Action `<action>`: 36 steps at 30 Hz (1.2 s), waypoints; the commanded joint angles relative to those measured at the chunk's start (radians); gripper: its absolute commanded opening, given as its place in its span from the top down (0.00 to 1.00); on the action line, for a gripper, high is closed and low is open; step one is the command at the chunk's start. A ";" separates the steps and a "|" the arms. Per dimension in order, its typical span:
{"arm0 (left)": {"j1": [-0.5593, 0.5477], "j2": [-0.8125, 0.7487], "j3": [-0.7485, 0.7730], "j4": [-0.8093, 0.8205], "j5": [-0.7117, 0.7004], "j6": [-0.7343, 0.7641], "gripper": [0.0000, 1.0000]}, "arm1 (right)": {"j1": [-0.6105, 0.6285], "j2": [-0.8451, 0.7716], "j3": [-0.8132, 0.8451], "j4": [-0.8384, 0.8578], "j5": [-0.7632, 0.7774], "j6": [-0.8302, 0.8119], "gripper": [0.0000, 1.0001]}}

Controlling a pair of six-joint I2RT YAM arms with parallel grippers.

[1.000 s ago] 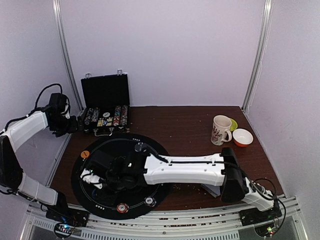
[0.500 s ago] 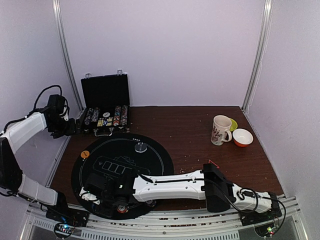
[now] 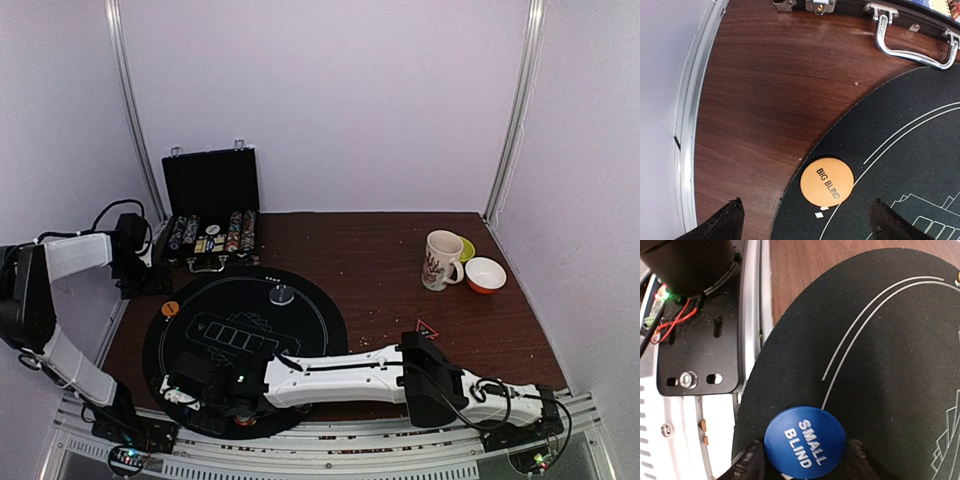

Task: Distribute texas hold em gaming equipment
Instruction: Place the small blind button in the small blind area, then adjust the big blind button in the big blind area.

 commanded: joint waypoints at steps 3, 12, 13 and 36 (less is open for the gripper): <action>-0.031 0.046 -0.043 0.067 0.010 0.027 0.13 | -0.002 -0.028 0.019 0.019 0.051 -0.001 0.24; -0.059 0.108 -0.047 0.096 -0.018 0.038 0.21 | -0.024 -0.182 -0.067 0.098 -0.039 0.021 0.14; -0.058 0.114 -0.044 0.103 -0.026 0.039 0.22 | -0.030 -0.204 -0.086 0.111 -0.047 0.025 0.14; -0.058 0.079 -0.115 0.076 0.020 -0.041 0.47 | -0.088 -0.453 -0.417 0.090 0.132 -0.007 0.14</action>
